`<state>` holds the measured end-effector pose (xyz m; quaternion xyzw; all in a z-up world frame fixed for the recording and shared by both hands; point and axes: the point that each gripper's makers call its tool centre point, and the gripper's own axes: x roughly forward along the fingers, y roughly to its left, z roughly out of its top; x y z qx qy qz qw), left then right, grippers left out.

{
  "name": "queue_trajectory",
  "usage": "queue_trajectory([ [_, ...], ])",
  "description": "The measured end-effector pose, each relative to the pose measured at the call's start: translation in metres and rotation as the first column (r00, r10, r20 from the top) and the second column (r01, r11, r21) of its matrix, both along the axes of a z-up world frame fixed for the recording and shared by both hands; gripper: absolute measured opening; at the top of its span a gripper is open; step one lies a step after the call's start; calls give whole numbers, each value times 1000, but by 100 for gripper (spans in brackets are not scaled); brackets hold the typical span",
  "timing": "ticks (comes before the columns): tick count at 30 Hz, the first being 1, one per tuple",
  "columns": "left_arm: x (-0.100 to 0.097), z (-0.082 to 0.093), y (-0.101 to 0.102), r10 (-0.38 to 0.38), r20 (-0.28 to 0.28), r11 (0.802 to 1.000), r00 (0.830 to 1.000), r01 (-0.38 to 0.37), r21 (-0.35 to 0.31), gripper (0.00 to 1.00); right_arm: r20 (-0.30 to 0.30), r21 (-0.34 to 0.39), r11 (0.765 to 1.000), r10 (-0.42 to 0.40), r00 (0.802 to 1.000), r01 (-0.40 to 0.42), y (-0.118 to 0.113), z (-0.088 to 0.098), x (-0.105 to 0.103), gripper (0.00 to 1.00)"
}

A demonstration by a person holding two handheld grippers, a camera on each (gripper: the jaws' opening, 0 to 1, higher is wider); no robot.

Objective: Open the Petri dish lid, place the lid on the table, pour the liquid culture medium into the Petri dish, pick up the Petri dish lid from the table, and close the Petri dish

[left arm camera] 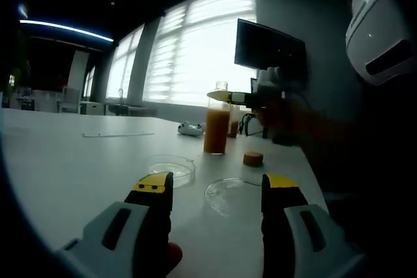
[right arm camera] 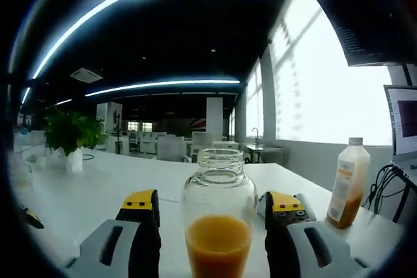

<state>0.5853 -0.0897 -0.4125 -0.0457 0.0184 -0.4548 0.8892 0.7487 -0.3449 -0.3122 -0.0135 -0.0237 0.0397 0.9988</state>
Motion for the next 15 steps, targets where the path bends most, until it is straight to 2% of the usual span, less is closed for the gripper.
queue_trajectory([
  [7, 0, -1, 0, 0, -1, 1000, 1000, 0, 0, 46, -11, 13, 1000, -25, 1000, 25, -7, -6, 12, 58],
  [15, 0, -1, 1, -1, -2, 1000, 1000, 1, -2, 46, -19, 17, 999, -32, 999, 32, -3, -10, 22, 57],
])
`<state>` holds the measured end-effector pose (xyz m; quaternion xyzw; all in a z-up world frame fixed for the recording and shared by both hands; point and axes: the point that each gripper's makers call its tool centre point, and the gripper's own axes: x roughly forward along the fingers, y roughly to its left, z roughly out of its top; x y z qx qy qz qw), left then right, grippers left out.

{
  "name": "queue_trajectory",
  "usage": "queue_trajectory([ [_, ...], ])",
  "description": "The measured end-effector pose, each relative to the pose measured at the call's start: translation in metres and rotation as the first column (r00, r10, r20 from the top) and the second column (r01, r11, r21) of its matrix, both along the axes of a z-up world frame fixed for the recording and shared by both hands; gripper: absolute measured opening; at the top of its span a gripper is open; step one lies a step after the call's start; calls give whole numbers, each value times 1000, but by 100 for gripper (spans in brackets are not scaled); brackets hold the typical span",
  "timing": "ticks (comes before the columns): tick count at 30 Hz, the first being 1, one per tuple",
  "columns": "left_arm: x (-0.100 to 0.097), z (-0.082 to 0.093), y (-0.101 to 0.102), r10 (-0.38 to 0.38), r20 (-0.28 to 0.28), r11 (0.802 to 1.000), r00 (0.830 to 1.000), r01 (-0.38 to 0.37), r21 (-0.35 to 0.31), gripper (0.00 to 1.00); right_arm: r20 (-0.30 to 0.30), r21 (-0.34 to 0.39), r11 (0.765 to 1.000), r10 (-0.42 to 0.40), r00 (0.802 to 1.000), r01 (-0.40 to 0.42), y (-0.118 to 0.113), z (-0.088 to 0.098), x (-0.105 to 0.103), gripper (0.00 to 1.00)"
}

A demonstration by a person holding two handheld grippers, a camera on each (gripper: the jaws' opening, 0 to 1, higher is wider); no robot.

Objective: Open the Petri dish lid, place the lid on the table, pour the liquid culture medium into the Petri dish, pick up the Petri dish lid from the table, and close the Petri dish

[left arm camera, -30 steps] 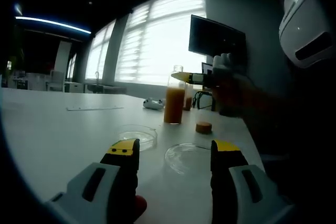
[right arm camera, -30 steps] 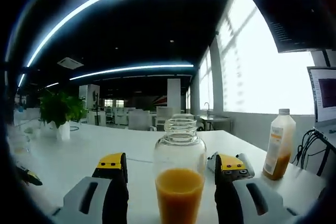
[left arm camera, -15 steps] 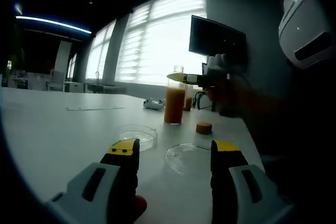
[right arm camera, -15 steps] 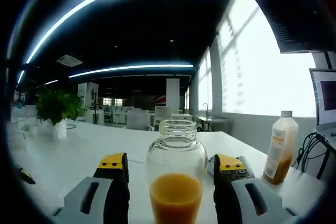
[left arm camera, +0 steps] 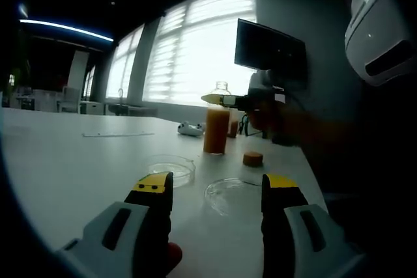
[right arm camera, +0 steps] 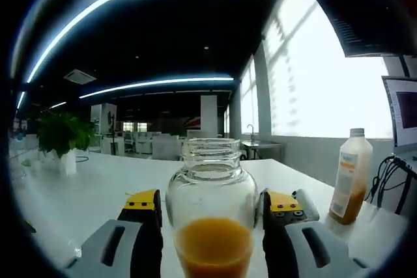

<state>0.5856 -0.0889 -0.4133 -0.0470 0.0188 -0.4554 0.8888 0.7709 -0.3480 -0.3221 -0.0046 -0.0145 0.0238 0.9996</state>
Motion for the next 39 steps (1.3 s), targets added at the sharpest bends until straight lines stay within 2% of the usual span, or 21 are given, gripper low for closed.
queue_trajectory([
  [10, 0, 1, 0, -4, -1, 1000, 1000, 4, -9, 46, 2, -38, 999, -20, 1000, 20, -2, 1, 4, 52],
  [18, -1, 2, 0, -6, -2, 1000, 1000, 6, -12, 45, 9, -12, 1000, -10, 1000, 10, -2, 3, 1, 50],
  [27, 0, 2, -1, -4, -2, 1000, 1000, 4, -9, 45, -10, -37, 999, 3, 1000, -3, -1, -1, -3, 49],
  [29, 0, 2, -1, -5, -3, 1000, 1000, 5, -9, 45, -11, -12, 1000, -1, 1000, 1, -2, -3, -4, 48],
  [39, 0, 1, -1, -5, -4, 1000, 1000, 5, -7, 45, 17, -20, 999, 29, 999, -29, -1, -2, -4, 47],
])
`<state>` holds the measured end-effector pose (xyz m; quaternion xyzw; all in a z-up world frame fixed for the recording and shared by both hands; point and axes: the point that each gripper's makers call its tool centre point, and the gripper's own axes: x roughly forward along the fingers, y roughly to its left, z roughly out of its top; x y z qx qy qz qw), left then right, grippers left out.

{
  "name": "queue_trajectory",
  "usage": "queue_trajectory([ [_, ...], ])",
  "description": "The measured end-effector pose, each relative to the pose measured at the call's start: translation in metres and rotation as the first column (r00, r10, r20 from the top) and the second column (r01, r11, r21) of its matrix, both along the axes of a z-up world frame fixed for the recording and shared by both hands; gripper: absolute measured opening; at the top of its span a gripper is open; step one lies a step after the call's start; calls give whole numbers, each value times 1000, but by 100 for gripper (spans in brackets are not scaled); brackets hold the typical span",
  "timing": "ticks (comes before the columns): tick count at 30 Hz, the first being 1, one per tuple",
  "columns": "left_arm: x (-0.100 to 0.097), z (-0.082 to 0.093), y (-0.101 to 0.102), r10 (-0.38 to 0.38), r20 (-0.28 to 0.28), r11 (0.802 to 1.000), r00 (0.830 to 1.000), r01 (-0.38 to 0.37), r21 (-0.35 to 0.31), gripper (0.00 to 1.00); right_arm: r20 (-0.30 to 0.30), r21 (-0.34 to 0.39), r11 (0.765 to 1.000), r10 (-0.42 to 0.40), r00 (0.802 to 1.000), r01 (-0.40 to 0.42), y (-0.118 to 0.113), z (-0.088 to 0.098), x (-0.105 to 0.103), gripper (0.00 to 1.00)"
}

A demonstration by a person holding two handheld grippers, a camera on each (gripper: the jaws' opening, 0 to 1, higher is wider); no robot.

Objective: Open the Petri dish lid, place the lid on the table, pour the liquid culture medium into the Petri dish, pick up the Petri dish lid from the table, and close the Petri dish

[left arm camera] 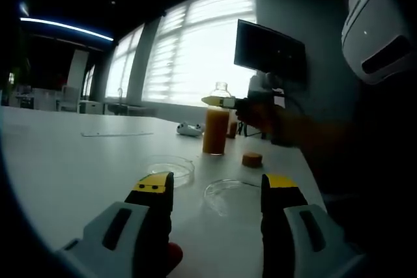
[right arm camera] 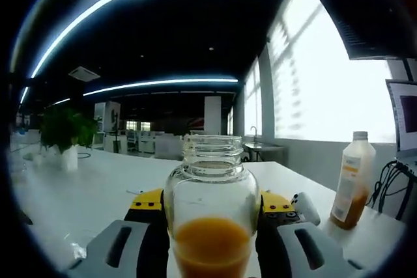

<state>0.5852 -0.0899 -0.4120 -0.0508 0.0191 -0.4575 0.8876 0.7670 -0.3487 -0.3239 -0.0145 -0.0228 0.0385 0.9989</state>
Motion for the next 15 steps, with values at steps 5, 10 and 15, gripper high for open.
queue_trajectory([
  [5, 0, 0, 0, 2, -1, 1000, 1000, -2, -2, 45, 9, -4, 1000, 9, 1000, -9, 1, 0, 0, 47],
  [10, 0, 0, 0, 0, -3, 1000, 1000, 0, -3, 45, 22, -12, 1000, -3, 1000, 3, 2, 2, -1, 46],
  [15, 1, 0, 1, 2, -4, 1000, 1000, -2, -4, 45, 27, -41, 999, 13, 1000, -12, 7, 3, -2, 47],
])
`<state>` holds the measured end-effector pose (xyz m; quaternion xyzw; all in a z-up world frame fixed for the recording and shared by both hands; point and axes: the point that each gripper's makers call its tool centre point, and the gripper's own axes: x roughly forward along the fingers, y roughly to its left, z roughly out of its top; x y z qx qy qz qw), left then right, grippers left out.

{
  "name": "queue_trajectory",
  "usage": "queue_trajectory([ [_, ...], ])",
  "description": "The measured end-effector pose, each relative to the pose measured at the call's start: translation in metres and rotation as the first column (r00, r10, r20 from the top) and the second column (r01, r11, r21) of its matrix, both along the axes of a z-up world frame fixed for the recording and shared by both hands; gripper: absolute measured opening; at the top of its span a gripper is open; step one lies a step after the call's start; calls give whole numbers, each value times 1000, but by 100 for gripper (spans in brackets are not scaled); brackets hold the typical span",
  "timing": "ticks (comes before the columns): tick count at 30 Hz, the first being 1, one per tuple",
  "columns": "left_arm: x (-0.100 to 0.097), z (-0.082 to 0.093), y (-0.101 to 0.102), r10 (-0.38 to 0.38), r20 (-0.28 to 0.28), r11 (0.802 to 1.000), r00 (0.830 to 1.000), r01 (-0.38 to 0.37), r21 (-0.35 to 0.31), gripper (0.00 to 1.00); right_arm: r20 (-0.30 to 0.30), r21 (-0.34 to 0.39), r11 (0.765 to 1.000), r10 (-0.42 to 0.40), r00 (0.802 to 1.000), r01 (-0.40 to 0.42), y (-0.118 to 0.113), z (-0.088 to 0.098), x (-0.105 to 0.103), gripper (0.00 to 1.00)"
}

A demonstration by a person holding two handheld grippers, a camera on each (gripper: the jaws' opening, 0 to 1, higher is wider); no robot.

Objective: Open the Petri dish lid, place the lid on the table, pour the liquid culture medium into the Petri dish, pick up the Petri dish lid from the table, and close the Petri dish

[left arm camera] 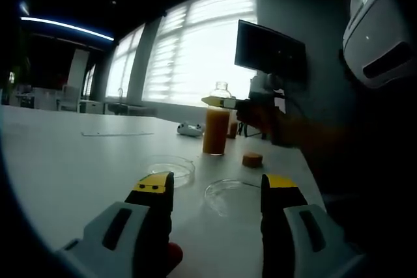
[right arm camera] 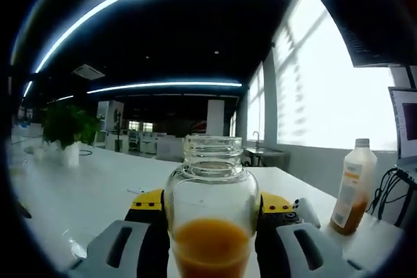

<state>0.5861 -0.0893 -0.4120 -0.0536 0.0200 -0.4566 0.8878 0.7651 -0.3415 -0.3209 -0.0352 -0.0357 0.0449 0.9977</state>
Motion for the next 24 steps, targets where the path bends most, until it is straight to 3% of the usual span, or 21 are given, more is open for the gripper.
queue_trajectory([
  [14, 0, 0, 0, 3, 2, 1000, 1000, -3, 1, 45, 40, -131, 991, 25, 999, -19, 23, 3, -7, 46],
  [24, 0, 0, 1, 5, 5, 1000, 1000, -5, 1, 45, 81, -291, 957, 41, 996, -16, 50, 4, -15, 46],
])
